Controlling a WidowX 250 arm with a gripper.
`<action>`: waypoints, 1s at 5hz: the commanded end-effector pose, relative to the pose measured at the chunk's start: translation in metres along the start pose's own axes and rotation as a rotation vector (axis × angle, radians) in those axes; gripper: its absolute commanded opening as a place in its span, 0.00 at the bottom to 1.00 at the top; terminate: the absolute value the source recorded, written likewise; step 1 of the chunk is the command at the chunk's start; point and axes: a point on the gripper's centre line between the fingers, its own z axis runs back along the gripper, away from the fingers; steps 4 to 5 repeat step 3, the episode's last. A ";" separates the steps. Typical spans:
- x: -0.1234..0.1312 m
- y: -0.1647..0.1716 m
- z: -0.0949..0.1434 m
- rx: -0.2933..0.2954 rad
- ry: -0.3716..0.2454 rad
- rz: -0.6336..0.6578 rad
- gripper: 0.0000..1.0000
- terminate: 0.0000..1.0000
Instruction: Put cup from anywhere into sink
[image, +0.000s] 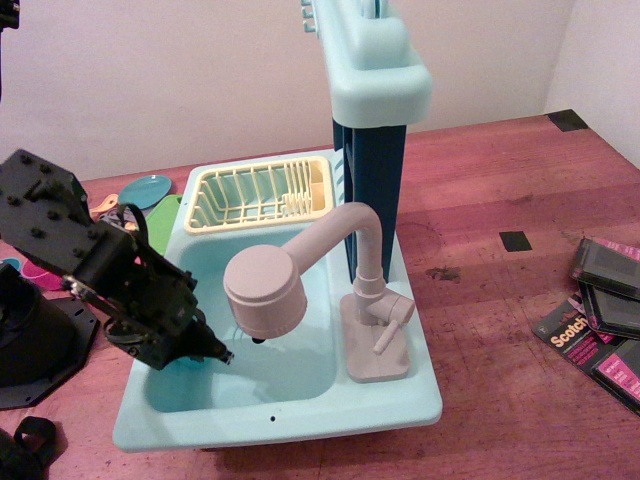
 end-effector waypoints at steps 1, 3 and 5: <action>-0.012 0.001 0.008 0.036 0.002 -0.004 1.00 0.00; -0.008 -0.007 0.015 0.071 0.030 0.038 1.00 1.00; -0.008 -0.007 0.015 0.071 0.030 0.038 1.00 1.00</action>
